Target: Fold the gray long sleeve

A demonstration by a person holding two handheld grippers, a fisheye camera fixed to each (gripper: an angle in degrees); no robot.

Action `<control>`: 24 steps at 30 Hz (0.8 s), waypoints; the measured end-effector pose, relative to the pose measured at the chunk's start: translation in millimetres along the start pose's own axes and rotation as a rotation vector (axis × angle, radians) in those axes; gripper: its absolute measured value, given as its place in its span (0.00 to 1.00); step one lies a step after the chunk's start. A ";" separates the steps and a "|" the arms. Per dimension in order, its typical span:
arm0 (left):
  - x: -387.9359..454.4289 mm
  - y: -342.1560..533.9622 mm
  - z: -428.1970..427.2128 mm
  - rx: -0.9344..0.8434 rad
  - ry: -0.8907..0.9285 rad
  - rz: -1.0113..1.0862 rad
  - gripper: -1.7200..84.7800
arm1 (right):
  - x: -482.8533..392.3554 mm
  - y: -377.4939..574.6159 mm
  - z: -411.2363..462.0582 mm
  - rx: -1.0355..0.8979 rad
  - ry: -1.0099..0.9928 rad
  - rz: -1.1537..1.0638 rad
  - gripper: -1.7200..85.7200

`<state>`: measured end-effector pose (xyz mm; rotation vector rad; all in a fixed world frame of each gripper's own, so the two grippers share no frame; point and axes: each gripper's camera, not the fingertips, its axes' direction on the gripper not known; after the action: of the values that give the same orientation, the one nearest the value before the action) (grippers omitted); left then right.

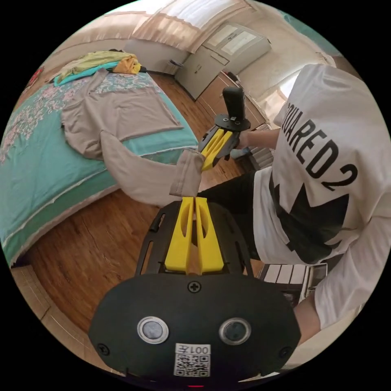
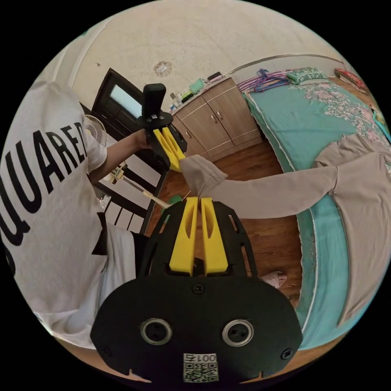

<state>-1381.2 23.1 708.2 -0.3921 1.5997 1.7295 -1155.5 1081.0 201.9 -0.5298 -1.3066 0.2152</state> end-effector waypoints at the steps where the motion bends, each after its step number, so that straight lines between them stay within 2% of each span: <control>1: -4.7 -8.2 -2.0 0.006 -0.010 0.011 0.01 | 4.4 -1.6 -7.6 0.023 -0.001 0.004 0.03; 6: -81.5 -116.9 -39.1 0.175 -0.124 0.102 0.01 | 78.7 -30.0 -95.7 0.333 0.071 0.062 0.03; 10: -184.9 -225.2 -30.1 0.195 -0.159 -0.004 0.01 | 171.8 -56.9 -144.6 0.481 0.243 0.148 0.03; 12: -271.9 -265.0 3.3 0.125 -0.246 -0.195 0.03 | 255.6 -73.2 -147.9 0.366 0.423 0.285 0.03; 13: -293.2 -266.4 12.3 0.111 -0.263 -0.257 0.03 | 276.5 -74.8 -146.7 0.322 0.445 0.334 0.03; 15: -360.5 -241.0 40.4 0.100 -0.249 -0.512 0.07 | 321.4 -70.5 -146.4 0.225 0.497 0.440 0.04; 19: -387.3 -165.5 63.8 0.164 -0.223 -0.726 0.08 | 303.5 -42.0 -154.5 0.124 0.689 0.503 0.06; 21: -387.6 -126.2 81.9 0.141 -0.201 -0.792 0.09 | 284.2 -2.4 -159.0 0.030 0.807 0.638 0.09; 24: -393.8 -104.1 99.0 0.129 -0.148 -0.803 0.09 | 263.6 49.3 -159.2 -0.042 0.856 0.891 0.13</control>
<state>-1015.9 -7.7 911.5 -0.7069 1.1942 1.0099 -927.4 1200.0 378.3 -1.0742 -0.1827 0.6133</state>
